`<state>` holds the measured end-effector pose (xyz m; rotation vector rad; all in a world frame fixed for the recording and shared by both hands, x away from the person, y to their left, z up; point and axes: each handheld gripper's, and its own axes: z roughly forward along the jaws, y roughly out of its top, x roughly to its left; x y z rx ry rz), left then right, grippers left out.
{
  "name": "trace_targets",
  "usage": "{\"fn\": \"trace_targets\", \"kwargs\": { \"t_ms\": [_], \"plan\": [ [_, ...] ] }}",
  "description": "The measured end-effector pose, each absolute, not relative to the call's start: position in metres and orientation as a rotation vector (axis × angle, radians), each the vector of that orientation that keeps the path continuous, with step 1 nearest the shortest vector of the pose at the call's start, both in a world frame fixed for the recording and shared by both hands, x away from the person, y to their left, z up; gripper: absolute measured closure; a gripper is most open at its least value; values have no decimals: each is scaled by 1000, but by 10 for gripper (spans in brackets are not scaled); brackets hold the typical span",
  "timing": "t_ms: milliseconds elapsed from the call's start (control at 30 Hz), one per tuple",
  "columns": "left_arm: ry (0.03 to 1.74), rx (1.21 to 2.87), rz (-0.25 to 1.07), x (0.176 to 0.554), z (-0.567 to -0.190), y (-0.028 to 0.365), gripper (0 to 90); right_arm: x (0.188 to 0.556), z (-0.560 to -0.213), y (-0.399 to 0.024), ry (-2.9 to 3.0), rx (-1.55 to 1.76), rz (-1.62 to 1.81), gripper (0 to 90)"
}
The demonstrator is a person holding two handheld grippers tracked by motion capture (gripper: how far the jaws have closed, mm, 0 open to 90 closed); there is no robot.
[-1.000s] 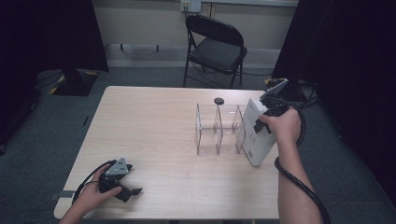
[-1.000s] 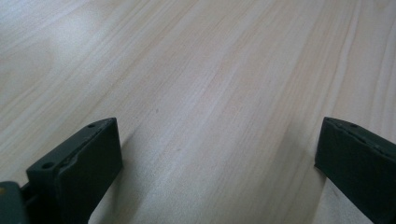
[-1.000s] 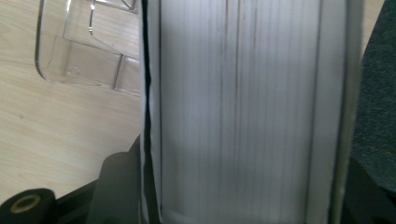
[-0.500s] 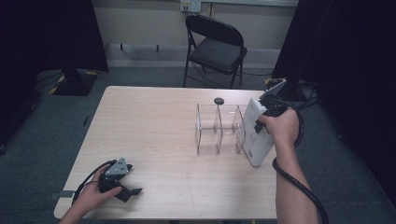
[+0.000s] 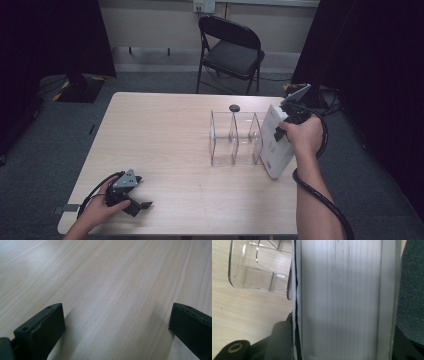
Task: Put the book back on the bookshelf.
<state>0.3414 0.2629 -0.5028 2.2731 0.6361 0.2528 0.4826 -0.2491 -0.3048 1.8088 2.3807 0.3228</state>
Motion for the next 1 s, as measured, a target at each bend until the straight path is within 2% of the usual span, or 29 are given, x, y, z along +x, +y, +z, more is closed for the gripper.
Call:
{"fn": "trace_targets", "kwargs": {
  "t_ms": [1000],
  "plan": [
    [636, 2272, 252, 341, -503, 263, 0, 503, -300, -239, 2332, 1805, 346, 522]
  ]
}}
